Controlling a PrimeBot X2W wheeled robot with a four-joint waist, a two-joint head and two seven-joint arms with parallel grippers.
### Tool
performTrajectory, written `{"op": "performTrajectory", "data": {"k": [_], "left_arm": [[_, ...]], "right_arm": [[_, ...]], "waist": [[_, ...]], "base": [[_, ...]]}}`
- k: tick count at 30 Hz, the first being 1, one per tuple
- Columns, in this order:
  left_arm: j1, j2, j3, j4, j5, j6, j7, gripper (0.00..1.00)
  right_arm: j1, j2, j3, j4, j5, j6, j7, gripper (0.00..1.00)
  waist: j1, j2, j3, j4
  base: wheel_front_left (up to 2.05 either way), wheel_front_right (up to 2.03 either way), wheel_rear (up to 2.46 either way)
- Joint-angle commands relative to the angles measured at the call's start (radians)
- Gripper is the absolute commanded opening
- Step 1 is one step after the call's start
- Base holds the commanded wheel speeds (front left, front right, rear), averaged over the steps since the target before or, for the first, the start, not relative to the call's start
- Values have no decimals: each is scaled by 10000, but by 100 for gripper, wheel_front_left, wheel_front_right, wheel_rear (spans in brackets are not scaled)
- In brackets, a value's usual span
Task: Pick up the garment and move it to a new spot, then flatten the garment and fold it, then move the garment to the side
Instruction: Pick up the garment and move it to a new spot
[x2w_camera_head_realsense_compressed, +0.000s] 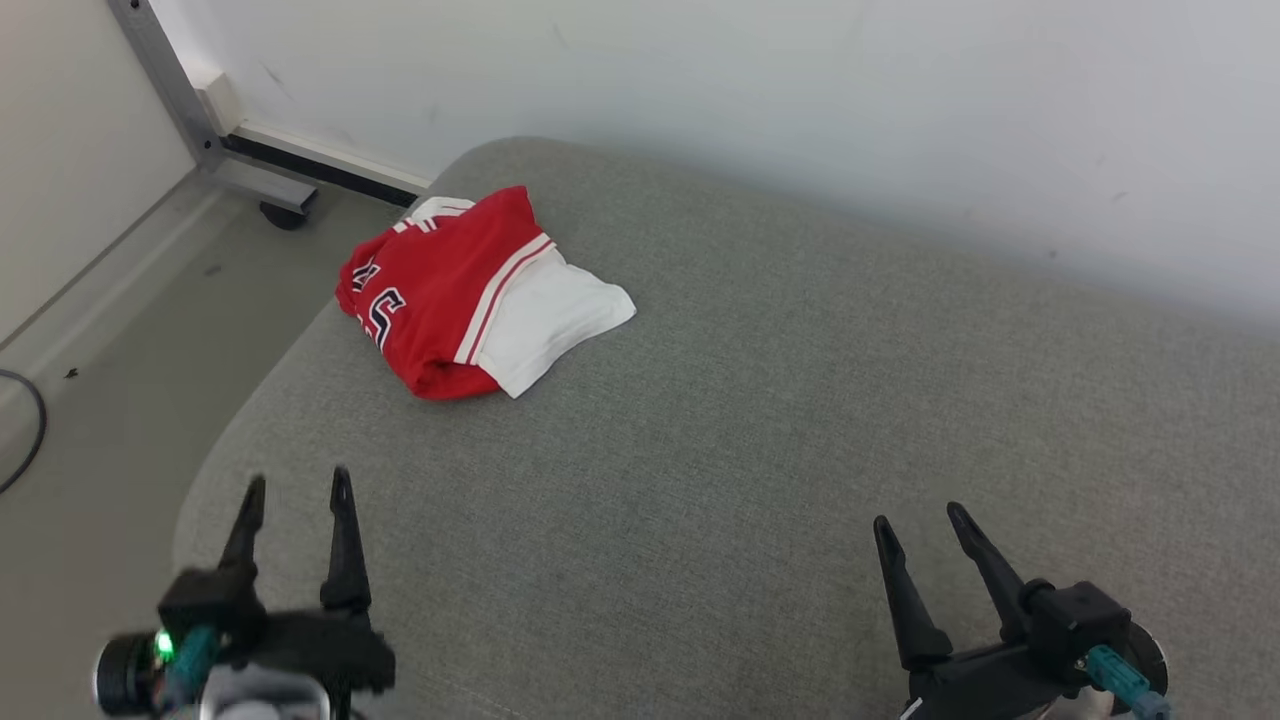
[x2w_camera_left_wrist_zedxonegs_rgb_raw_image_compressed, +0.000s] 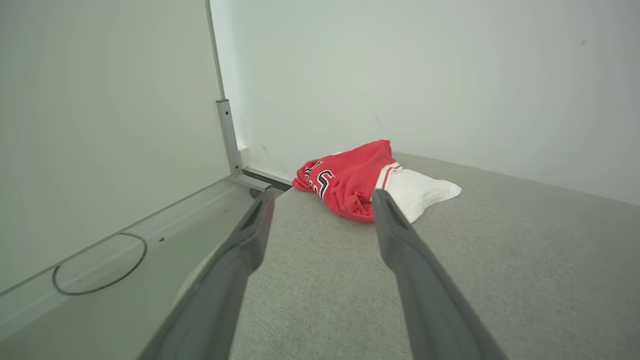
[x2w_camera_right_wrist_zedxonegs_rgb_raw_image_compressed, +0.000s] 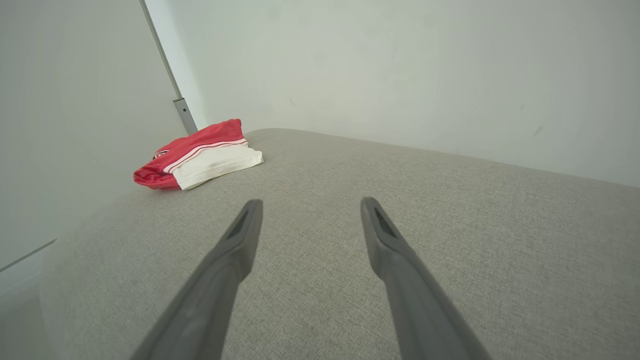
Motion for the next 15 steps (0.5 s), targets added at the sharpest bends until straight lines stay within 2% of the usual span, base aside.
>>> {"op": "performTrajectory", "data": {"k": [1, 6, 10, 15], "left_arm": [[-744, -4, 26, 340, -164, 39, -23, 100], [-3192, 260, 258, 2415, -473, 59, 460, 100], [-4694, 657, 643, 4076, -933, 94, 1104, 100], [-5979, 1252, 1101, 5437, -1424, 124, 1822, 100]], "right_arm": [[-97, -120, 27, -110, -73, -20, 63, 100], [-335, -390, 392, -560, -76, -21, 421, 100], [-596, -609, 915, -972, -11, -21, 730, 100], [-826, -928, 1189, -1739, -49, -21, 1170, 100]], "waist": [[0, -1, 318, -230], [0, -1, 812, -809], [0, -1, 1274, -1647], [0, -1, 2208, -2718]], "base": [[0, 0, 0], [0, 0, 0], [0, 0, 0], [0, 0, 0]]}}
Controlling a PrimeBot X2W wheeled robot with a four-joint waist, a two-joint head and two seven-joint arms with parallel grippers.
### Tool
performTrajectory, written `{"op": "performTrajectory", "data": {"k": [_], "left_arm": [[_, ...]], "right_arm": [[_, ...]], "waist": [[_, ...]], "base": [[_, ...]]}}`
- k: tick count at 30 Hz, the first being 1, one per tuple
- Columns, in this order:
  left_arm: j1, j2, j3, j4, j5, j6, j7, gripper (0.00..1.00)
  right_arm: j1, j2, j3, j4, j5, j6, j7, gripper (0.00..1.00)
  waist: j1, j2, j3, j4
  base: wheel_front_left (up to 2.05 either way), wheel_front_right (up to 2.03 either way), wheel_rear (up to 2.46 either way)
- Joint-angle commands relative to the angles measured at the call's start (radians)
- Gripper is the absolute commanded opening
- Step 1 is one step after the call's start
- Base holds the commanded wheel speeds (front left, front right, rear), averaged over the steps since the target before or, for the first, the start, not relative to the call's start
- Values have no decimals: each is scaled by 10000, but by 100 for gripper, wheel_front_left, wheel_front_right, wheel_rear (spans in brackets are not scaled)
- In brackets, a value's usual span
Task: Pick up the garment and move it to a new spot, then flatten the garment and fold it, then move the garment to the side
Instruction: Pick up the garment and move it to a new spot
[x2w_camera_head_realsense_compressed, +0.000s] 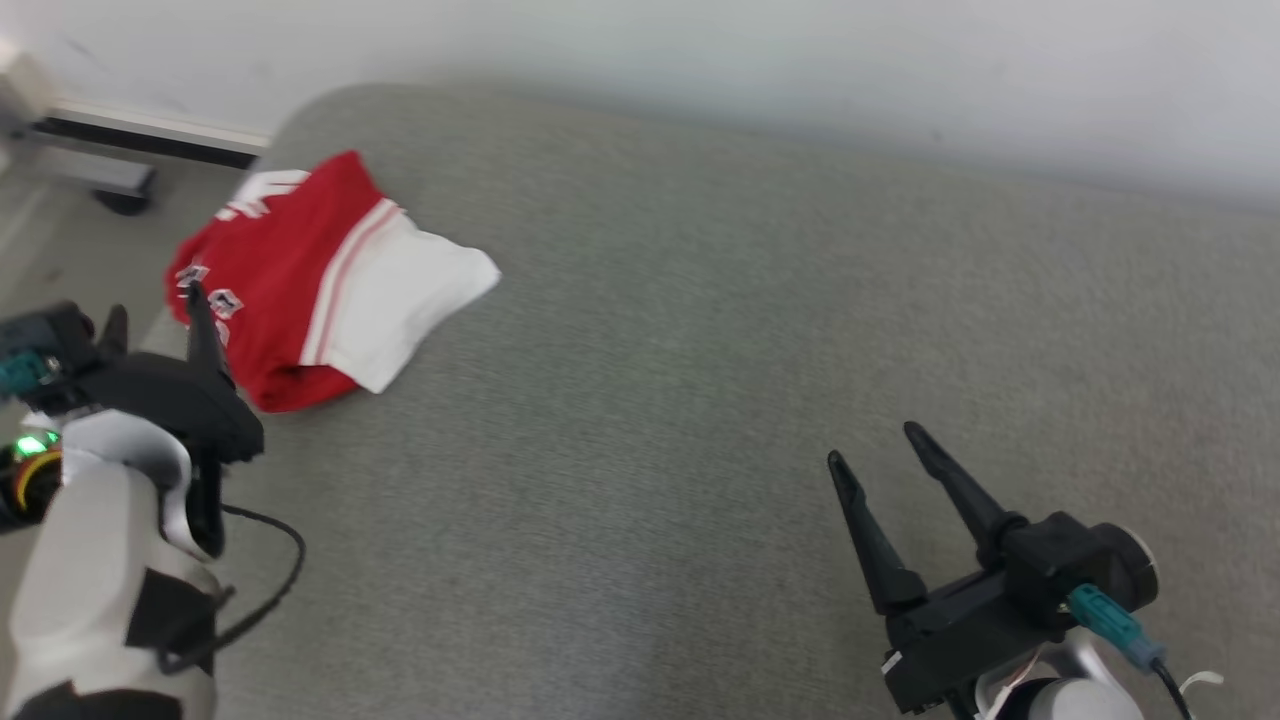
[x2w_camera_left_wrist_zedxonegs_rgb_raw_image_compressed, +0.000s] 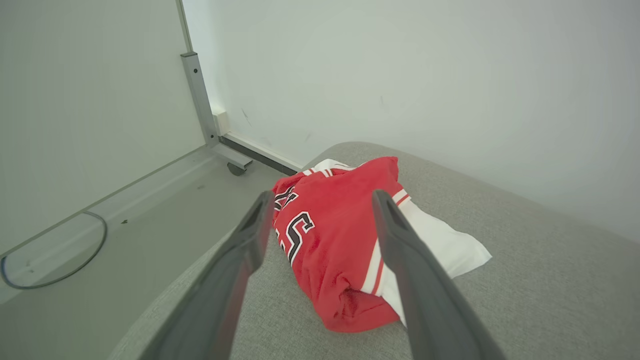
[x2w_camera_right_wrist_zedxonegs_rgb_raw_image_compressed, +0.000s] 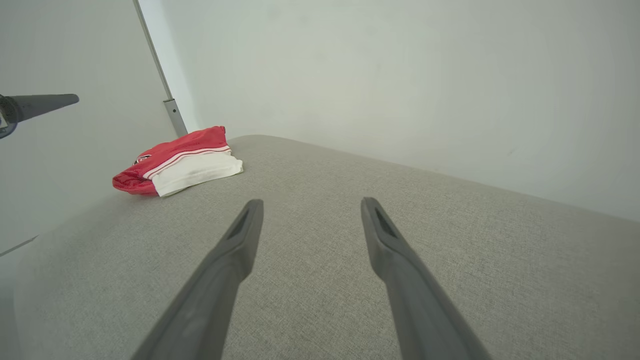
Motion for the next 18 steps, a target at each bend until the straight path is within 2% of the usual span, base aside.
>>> {"op": "performTrajectory", "data": {"k": [1, 5, 10, 18], "left_arm": [[-348, 167, 67, 254, -167, 24, 163, 100], [-1087, 640, 127, 1013, -260, -102, 626, 100], [-1685, 974, 159, 1732, -416, -52, 1249, 100], [-2156, 1082, 225, 2529, -628, 191, 1956, 100]], "right_arm": [[-57, -137, 15, -212, -1, -21, 123, 100], [-28, -420, -133, -849, -86, -21, 429, 100], [-72, -569, -314, -1546, -149, -21, 633, 100], [-141, -531, -524, -2022, -238, -21, 644, 100]], "waist": [[-1, -1, 1270, -1278], [-1, -1, 2021, -1906], [-1, -1, 2846, -2447], [-1, -1, 3452, -2542]], "base": [[0, 0, 0], [0, 0, 0], [0, 0, 0], [0, 0, 0]]}}
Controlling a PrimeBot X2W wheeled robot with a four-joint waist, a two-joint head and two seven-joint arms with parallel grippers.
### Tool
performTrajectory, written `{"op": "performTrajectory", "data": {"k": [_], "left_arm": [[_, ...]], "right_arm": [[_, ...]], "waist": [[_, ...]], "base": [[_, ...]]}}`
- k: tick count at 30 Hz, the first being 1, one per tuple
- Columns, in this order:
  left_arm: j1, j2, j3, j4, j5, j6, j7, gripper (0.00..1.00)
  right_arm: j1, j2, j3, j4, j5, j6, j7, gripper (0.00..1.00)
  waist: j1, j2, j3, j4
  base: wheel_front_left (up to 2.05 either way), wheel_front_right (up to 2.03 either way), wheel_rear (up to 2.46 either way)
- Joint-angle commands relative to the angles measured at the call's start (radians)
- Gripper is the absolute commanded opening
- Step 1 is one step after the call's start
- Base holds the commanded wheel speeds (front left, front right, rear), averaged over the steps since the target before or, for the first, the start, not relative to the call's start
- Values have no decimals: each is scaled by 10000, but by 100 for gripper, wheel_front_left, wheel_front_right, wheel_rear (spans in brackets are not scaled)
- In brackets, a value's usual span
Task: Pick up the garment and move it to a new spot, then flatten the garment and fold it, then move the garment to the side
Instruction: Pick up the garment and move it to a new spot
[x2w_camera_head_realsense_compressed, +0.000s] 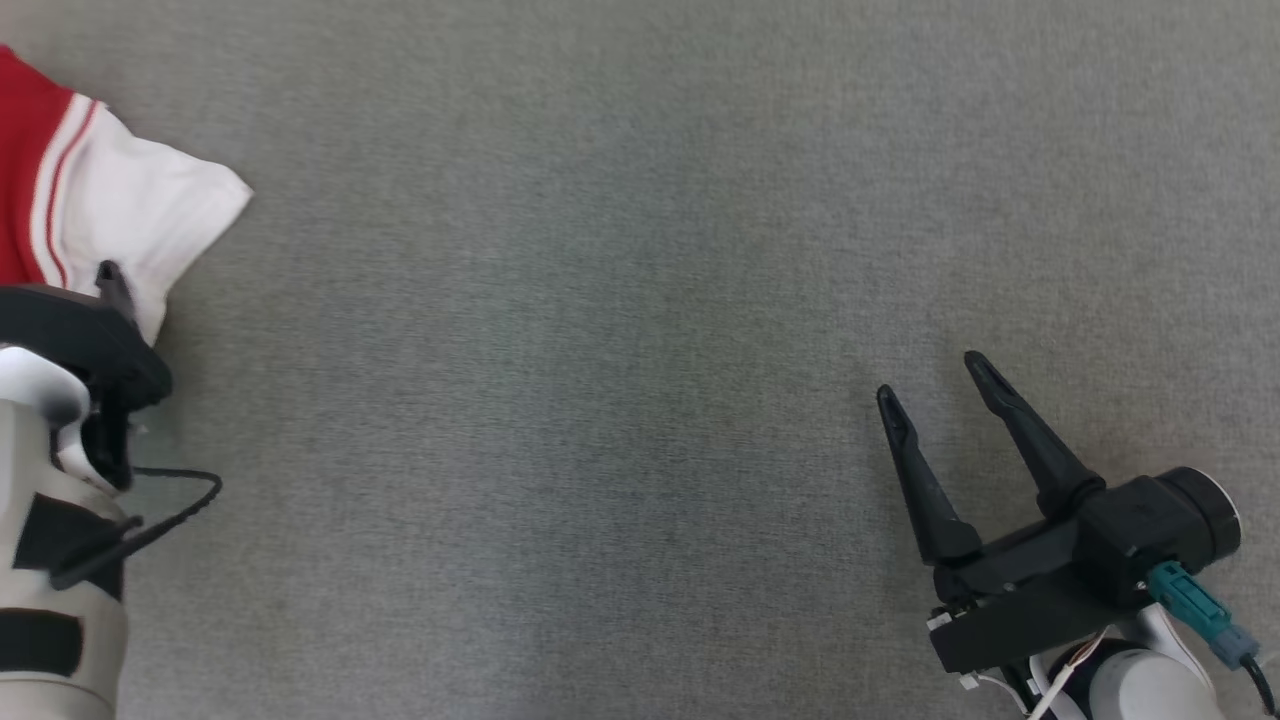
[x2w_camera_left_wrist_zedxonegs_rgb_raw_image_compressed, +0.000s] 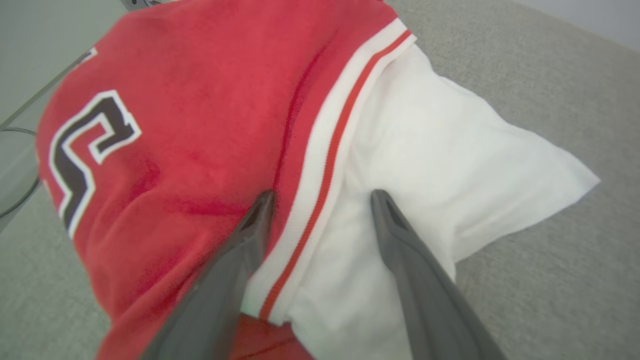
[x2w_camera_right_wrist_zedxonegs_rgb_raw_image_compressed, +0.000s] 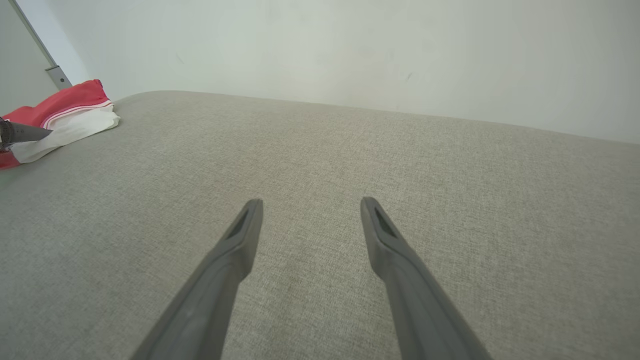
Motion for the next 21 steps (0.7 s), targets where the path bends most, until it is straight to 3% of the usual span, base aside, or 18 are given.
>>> {"op": "performTrajectory", "data": {"k": [1, 3, 5, 6, 13, 21], "left_arm": [[-68, 2, -7, 114, -74, 2, 124, 100], [-48, -2, -7, 361, -124, 67, 326, 100], [14, 18, -67, 581, -116, 65, 493, 47], [10, 42, -97, 652, -111, 43, 570, 0], [-17, 583, -341, 800, 29, -209, 843, 0], [-427, 1305, -889, -286, 479, -478, 337, 0]], "right_arm": [[-127, 74, 49, -17, -51, -21, -49, 100], [-199, 148, 148, 60, 4, -21, -109, 100], [-242, 188, 229, 168, 74, -21, -188, 100], [-274, 212, 253, 239, 83, -21, -222, 100], [-347, 408, 394, 794, 208, -21, -543, 100], [-245, 908, 586, 1691, 426, -21, -1132, 100]], "waist": [[-3, -2, 617, -505], [-3, -2, 559, -489], [-3, -2, 423, -472], [-3, -2, 345, -455], [-3, -2, -538, -315], [-3, -2, -1932, -198]], "base": [[0, 0, 0], [0, 0, 0], [0, 0, 0], [0, 0, 0], [0, 0, 0], [0, 0, 0]]}}
